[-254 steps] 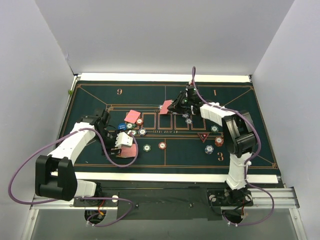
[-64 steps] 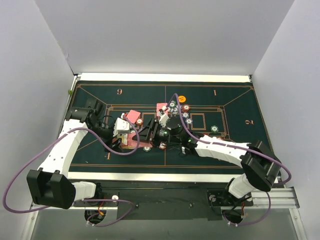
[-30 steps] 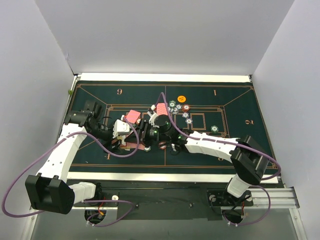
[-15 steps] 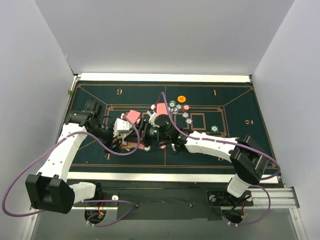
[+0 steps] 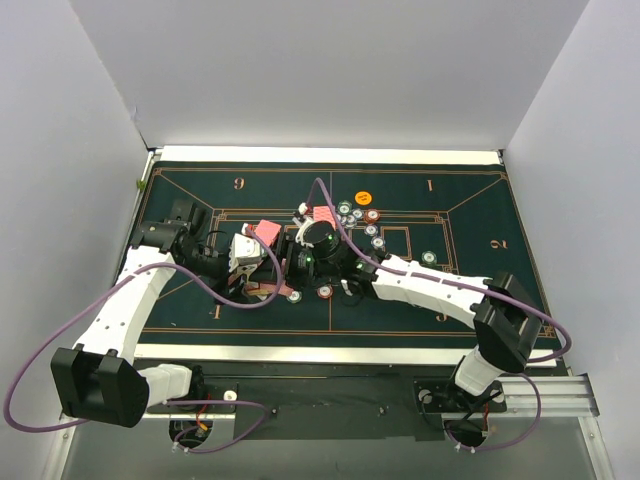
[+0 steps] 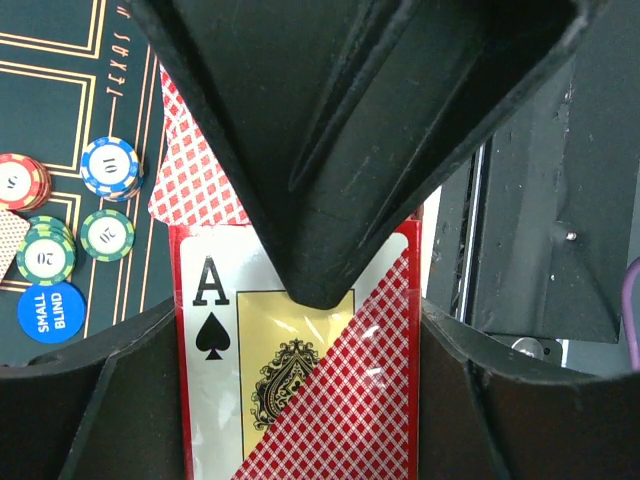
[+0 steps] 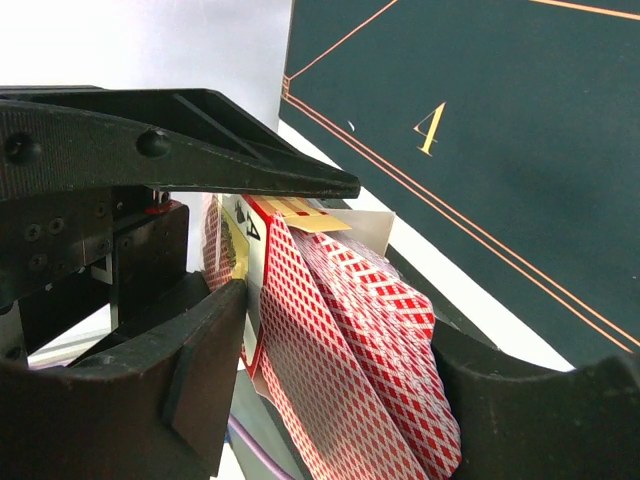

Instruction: Distribute texas hold em gaming equipment

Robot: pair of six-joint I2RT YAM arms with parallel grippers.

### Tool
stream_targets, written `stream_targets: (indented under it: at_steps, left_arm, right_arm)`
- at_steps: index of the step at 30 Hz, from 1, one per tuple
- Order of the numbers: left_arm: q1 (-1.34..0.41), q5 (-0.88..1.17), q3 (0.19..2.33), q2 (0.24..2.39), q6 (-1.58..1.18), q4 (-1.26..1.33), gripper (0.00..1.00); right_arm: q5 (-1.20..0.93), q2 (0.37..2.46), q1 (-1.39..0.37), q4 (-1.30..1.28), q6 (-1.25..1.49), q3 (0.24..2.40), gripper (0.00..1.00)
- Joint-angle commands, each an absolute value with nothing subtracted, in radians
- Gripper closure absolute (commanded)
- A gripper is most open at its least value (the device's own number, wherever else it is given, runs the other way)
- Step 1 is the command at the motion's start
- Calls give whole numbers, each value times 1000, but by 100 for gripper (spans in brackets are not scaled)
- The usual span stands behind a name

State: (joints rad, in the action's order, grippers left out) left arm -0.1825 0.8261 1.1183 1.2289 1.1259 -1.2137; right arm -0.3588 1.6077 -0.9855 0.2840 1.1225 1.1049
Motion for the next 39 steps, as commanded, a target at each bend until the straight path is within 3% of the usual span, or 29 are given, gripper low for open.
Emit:
stream_targets:
  at_steps: [1,13,24,25,26,28,39]
  left_arm:
    - [-196,962,1170,1216,1111,-1175,58]
    - [-198,957,1175,1189,1163,-1224,60]
    - [-199,983,1169,1166,1147,-1189,64]
    - [-196,986,1167,1164,1147,-1189,67]
    - [-196,991,1167,1166,1141,-1186,82]
    - [-192,1003,1161,1169,1121,-1172,96]
    - [-170,1049,1150,1186,1118,-1158,99]
  right_arm:
    - [-305,1589,-1009,128,1048,1189,52]
    - [-412,1647,-1009,107,1025,1276,53]
    - [-522,1626,-979,319,1149,1124,52]
    - [-520,1621,-980,318,1149,1118,52]
    - [-520,1620,-977,318,1149,1117,52]
    - [-520,1609,-971,316,1157,1112,52]
    - [-489,1519,-919,158,1106,1089,52]
